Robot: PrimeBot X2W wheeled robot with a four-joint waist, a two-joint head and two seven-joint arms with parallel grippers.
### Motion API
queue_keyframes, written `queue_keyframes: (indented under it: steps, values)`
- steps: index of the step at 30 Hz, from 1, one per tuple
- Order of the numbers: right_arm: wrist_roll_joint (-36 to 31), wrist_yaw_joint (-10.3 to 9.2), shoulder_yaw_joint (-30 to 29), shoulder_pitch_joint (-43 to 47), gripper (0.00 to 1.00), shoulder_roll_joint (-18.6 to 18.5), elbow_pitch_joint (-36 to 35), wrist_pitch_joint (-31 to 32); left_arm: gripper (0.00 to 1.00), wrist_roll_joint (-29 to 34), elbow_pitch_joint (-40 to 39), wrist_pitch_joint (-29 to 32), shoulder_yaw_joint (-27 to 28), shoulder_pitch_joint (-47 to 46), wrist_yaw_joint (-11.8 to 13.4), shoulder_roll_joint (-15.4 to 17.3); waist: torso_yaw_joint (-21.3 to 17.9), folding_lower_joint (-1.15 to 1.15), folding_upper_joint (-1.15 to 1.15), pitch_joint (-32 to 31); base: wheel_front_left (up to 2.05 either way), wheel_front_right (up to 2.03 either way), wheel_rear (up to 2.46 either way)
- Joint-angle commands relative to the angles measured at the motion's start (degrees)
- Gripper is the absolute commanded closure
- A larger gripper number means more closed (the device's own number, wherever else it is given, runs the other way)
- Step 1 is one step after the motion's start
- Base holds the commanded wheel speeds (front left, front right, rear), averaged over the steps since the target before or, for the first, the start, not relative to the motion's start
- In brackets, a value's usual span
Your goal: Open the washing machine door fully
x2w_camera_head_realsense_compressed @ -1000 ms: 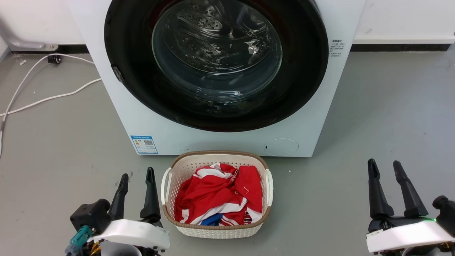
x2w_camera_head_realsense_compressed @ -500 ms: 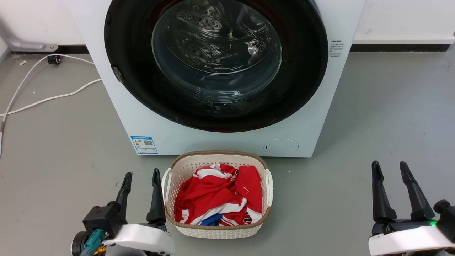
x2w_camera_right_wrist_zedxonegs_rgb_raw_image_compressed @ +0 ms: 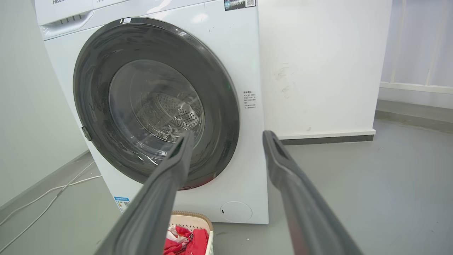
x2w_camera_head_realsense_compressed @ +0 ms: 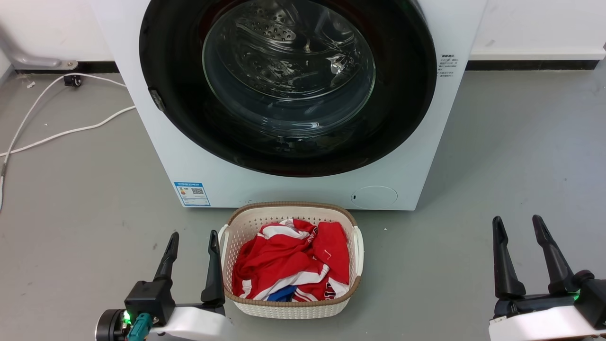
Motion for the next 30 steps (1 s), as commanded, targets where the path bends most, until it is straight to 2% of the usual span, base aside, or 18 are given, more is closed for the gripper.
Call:
queue_keyframes:
  steps: [1, 21, 30]
  values:
    - [-1.5, 0.07, 0.1, 0.5, 0.0, 0.1, -0.8, -0.6, 0.0, 1.6, 0.0, -0.6, -0.1, 0.3, 0.1, 0.1, 0.0, 0.0, 0.0, 0.0, 0.0, 0.0, 0.0]
    - [-5.3, 0.06, 0.4, 1.8, 0.0, 0.2, -1.0, -2.5, 0.0, 8.3, 0.7, -2.5, 0.0, 1.3, 0.4, -0.5, 0.1, 0.0, 0.0, -0.2, 0.0, 0.0, 0.0]
    - [-2.4, 0.06, 0.1, 1.7, 0.0, 0.2, 0.5, -2.4, 0.0, 7.5, 1.2, -2.4, 0.5, 1.2, 0.1, -0.6, 0.1, 0.0, 0.0, -0.1, 0.0, 0.0, 0.0]
